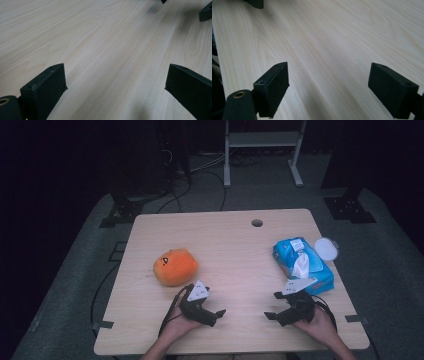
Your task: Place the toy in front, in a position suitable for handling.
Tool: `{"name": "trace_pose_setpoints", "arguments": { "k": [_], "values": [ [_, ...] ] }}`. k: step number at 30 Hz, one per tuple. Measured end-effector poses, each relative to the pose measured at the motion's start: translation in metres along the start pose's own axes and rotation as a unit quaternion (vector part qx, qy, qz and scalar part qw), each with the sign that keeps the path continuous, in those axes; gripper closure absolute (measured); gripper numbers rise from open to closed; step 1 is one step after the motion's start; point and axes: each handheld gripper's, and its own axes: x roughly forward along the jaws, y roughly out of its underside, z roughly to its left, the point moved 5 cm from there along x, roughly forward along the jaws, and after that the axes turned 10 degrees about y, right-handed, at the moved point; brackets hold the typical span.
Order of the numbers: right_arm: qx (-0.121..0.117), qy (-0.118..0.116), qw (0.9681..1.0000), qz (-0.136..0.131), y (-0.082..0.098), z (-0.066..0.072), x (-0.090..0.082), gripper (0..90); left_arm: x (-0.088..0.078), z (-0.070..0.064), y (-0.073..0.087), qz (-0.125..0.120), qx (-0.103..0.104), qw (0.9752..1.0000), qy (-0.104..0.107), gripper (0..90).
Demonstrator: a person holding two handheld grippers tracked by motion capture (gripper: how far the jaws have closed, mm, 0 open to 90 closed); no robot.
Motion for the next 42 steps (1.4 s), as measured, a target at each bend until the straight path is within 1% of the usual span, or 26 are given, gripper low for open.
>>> {"name": "trace_pose_setpoints", "arguments": {
  "k": [3,7,8,10,11,13,14,16,17,18,19,20,21,24,28,30,31,32,33,35,36,37,38,39,40,42],
  "values": [
    [0.000,-0.002,1.0000,0.001,0.001,-0.002,0.001,15.7,0.000,0.001,-0.001,-0.002,-0.003,1.0000,0.001,2.7],
    [0.007,-0.001,1.0000,-0.003,0.002,-0.005,-0.001,15.7,-0.003,0.003,-0.005,-0.009,-0.009,0.9999,0.002,2.8],
    [0.009,-0.001,1.0000,-0.004,0.002,-0.005,-0.002,15.7,-0.004,0.003,-0.006,-0.014,-0.007,0.9999,0.001,2.8],
    [0.012,0.001,0.9999,-0.005,0.002,-0.005,-0.003,15.7,-0.008,0.002,-0.012,-0.019,0.000,0.9998,0.001,2.8],
    [0.011,0.002,0.9999,-0.006,0.002,-0.005,-0.003,15.7,-0.011,0.002,-0.016,-0.023,0.008,0.9997,-0.002,2.8],
    [0.011,0.001,0.9999,-0.010,0.001,-0.005,-0.005,15.7,-0.018,0.003,-0.023,-0.031,0.020,0.9992,-0.011,2.8],
    [0.014,0.000,0.9998,-0.012,0.001,-0.006,-0.005,15.7,-0.024,0.004,-0.028,-0.039,0.032,0.9985,-0.021,2.8],
    [0.016,0.000,0.9998,-0.013,0.000,-0.007,-0.005,15.7,-0.032,0.006,-0.036,-0.050,0.036,0.9979,-0.020,2.8],
    [0.017,0.001,0.9998,-0.014,-0.001,-0.008,-0.006,15.7,-0.039,0.010,-0.041,-0.055,0.042,0.9973,-0.024,2.8],
    [0.017,0.001,0.9998,-0.014,-0.001,-0.008,-0.006,15.7,-0.039,0.010,-0.041,-0.055,0.042,0.9973,-0.024,2.7],
    [0.020,0.000,0.9997,-0.015,-0.001,-0.009,-0.006,15.7,-0.049,0.017,-0.047,-0.062,0.044,0.9967,-0.027,2.7],
    [0.020,0.001,0.9997,-0.016,-0.001,-0.010,-0.006,15.7,-0.052,0.020,-0.049,-0.066,0.042,0.9965,-0.030,2.7],
    [0.021,0.001,0.9997,-0.016,0.000,-0.010,-0.006,15.7,-0.058,0.026,-0.052,-0.066,0.045,0.9960,-0.038,2.7],
    [0.023,0.001,0.9996,-0.015,0.000,-0.011,-0.007,15.7,-0.072,0.038,-0.056,-0.069,0.047,0.9952,-0.053,2.7],
    [0.028,-0.002,0.9995,-0.015,0.001,-0.011,-0.006,15.7,-0.092,0.056,-0.058,-0.072,0.046,0.9935,-0.075,2.7],
    [0.026,-0.002,0.9996,-0.011,0.001,-0.010,-0.006,15.7,-0.101,0.064,-0.058,-0.071,0.047,0.9924,-0.088,2.7],
    [0.022,-0.002,0.9997,-0.012,0.001,-0.010,-0.005,15.7,-0.107,0.070,-0.057,-0.070,0.045,0.9917,-0.098,2.7],
    [0.020,-0.001,0.9997,-0.011,0.000,-0.009,-0.005,15.7,-0.110,0.074,-0.056,-0.069,0.044,0.9913,-0.103,2.7],
    [0.022,-0.002,0.9997,-0.011,0.000,-0.009,-0.005,15.7,-0.115,0.080,-0.053,-0.069,0.038,0.9907,-0.111,2.8],
    [0.022,-0.006,0.9997,-0.011,0.000,-0.007,-0.004,15.7,-0.119,0.091,-0.049,-0.066,0.030,0.9901,-0.120,2.7],
    [0.020,-0.007,0.9997,-0.009,0.000,-0.007,-0.002,15.7,-0.121,0.095,-0.048,-0.064,0.028,0.9900,-0.123,2.7],
    [0.020,-0.007,0.9997,-0.009,0.000,-0.007,-0.002,15.7,-0.121,0.095,-0.048,-0.064,0.028,0.9900,-0.123,2.7],
    [0.014,-0.007,0.9999,-0.003,0.000,-0.005,-0.001,15.7,-0.123,0.106,-0.042,-0.065,0.011,0.9902,-0.123,2.7],
    [0.012,-0.007,0.9999,-0.002,0.000,-0.005,0.000,15.7,-0.123,0.106,-0.042,-0.065,0.011,0.9902,-0.123,2.7],
    [0.011,-0.007,0.9999,-0.003,0.000,-0.004,0.000,15.7,-0.122,0.115,-0.037,-0.064,-0.003,0.9900,-0.125,2.7],
    [0.012,-0.009,0.9999,-0.004,0.000,-0.004,0.000,15.7,-0.119,0.122,-0.032,-0.059,-0.018,0.9904,-0.123,2.7]
  ]
}}
